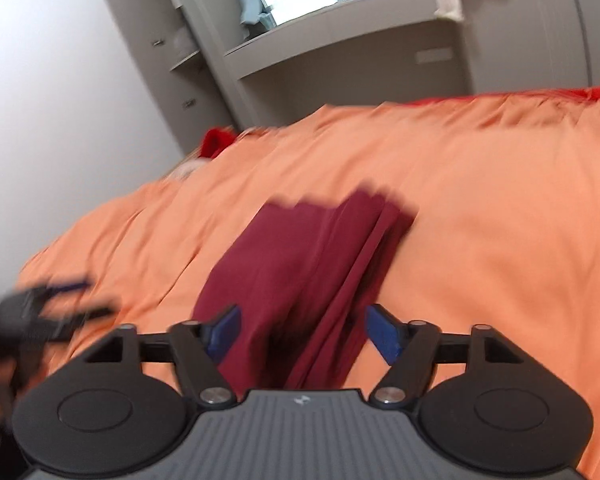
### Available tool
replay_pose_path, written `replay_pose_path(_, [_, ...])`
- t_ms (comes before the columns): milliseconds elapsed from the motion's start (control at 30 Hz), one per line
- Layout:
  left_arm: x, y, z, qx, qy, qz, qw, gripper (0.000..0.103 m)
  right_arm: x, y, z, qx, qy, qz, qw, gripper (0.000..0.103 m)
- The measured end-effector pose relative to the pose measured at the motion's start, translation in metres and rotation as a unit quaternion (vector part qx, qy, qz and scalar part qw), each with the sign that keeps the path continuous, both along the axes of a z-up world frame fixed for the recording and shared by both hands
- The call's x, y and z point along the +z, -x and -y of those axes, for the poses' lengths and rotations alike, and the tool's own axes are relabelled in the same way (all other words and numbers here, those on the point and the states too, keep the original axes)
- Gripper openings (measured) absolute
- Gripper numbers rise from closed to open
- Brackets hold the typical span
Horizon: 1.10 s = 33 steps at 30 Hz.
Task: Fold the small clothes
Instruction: 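Close the right tool on the opposite shirt edge and lift it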
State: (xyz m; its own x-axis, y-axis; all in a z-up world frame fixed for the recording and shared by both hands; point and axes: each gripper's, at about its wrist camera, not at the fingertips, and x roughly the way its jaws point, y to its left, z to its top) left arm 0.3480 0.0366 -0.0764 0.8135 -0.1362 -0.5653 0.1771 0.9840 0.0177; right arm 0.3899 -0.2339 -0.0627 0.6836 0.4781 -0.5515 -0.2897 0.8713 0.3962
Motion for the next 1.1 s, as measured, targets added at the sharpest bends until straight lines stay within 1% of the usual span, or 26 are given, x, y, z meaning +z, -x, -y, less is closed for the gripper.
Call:
replay_pose_path(67, [0.001, 0.000, 0.000, -0.003, 0.007, 0.000, 1.0000, 0.102, -0.001, -0.041, 0.000, -0.022, 0.007, -0.012, 1.000, 0.074])
replay_pose_path(167, [0.002, 0.003, 0.001, -0.002, 0.000, 0.008, 1.0000, 0.102, -0.019, -0.095, -0.005, -0.028, 0.021, -0.057, 0.998, 0.073])
replay_pose_path(200, [0.002, 0.003, 0.001, -0.002, -0.003, 0.009, 1.0000, 0.102, -0.028, -0.107, -0.007, -0.024, 0.020, -0.072, 0.997, 0.071])
replay_pose_path(267, [0.001, 0.002, 0.000, -0.002, -0.006, 0.005, 1.0000, 0.102, -0.042, -0.126, -0.010, -0.017, 0.007, -0.093, 0.995, 0.063])
replay_pose_path(300, [-0.001, 0.000, -0.001, -0.002, -0.005, 0.003, 1.0000, 0.102, -0.047, -0.132, -0.011, -0.010, -0.005, -0.100, 0.995, 0.047])
replay_pose_path(333, [-0.001, -0.001, -0.002, -0.002, -0.005, 0.001, 1.0000, 0.102, -0.050, -0.133, -0.012, -0.004, -0.016, -0.098, 0.995, 0.024])
replay_pose_path(367, [-0.002, -0.002, -0.003, 0.000, -0.005, -0.002, 1.0000, 0.102, -0.049, -0.135, -0.013, -0.001, -0.024, -0.088, 0.996, 0.021])
replay_pose_path(433, [-0.004, -0.003, -0.005, 0.003, -0.006, -0.006, 1.0000, 0.102, -0.040, -0.131, -0.014, 0.021, -0.043, -0.041, 0.998, 0.018])
replay_pose_path(533, [-0.007, -0.005, -0.006, 0.006, -0.002, -0.010, 0.9999, 0.102, -0.016, -0.128, -0.017, 0.063, -0.061, 0.002, 0.996, 0.018])
replay_pose_path(600, [-0.009, -0.006, -0.006, 0.007, -0.001, -0.013, 0.9999, 0.102, -0.008, -0.137, -0.014, 0.082, -0.090, 0.006, 0.993, 0.018])
replay_pose_path(633, [-0.009, -0.007, -0.006, 0.007, -0.002, -0.014, 0.9999, 0.102, -0.012, -0.146, -0.008, 0.082, -0.107, -0.002, 0.991, 0.018])
replay_pose_path(700, [-0.010, -0.007, -0.004, 0.006, -0.005, -0.012, 0.9999, 0.102, -0.033, -0.168, 0.008, 0.066, -0.138, -0.048, 0.987, 0.018])
replay_pose_path(733, [-0.010, -0.006, -0.003, 0.004, -0.007, -0.010, 0.9999, 0.102, -0.051, -0.179, 0.018, 0.050, -0.155, -0.077, 0.984, 0.018])
replay_pose_path(767, [-0.011, -0.006, -0.002, 0.002, -0.010, -0.010, 0.9999, 0.102, -0.067, -0.186, 0.025, 0.034, -0.159, -0.097, 0.982, 0.018])
replay_pose_path(800, [-0.012, -0.006, -0.001, 0.000, -0.014, -0.011, 0.9998, 0.102, -0.082, -0.191, 0.029, 0.017, -0.151, -0.112, 0.982, 0.019])
replay_pose_path(833, [-0.013, -0.006, -0.001, -0.001, -0.018, -0.012, 0.9998, 0.102, -0.095, -0.193, 0.031, 0.004, -0.144, -0.121, 0.982, 0.025])
replay_pose_path(867, [-0.013, -0.006, -0.001, -0.001, -0.021, -0.012, 0.9997, 0.102, -0.104, -0.191, 0.034, -0.012, -0.147, -0.123, 0.981, 0.034])
replay_pose_path(900, [-0.013, -0.006, -0.001, -0.002, -0.023, -0.013, 0.9997, 0.102, -0.108, -0.187, 0.037, -0.024, -0.161, -0.116, 0.980, 0.051])
replay_pose_path(967, [-0.012, -0.006, -0.002, -0.002, -0.021, -0.013, 0.9997, 0.102, -0.100, -0.168, 0.050, -0.038, -0.194, -0.073, 0.978, 0.055])
replay_pose_path(1000, [-0.011, -0.006, -0.003, 0.000, -0.018, -0.013, 0.9998, 0.102, -0.092, -0.157, 0.057, -0.036, -0.203, -0.052, 0.977, 0.055])
replay_pose_path(1033, [-0.011, -0.006, -0.004, 0.001, -0.015, -0.014, 0.9998, 0.102, -0.083, -0.143, 0.063, -0.027, -0.204, -0.037, 0.978, 0.054])
replay_pose_path(1100, [-0.009, -0.006, -0.006, 0.004, -0.008, -0.012, 0.9999, 0.102, -0.066, -0.113, 0.070, 0.013, -0.209, -0.023, 0.978, 0.053])
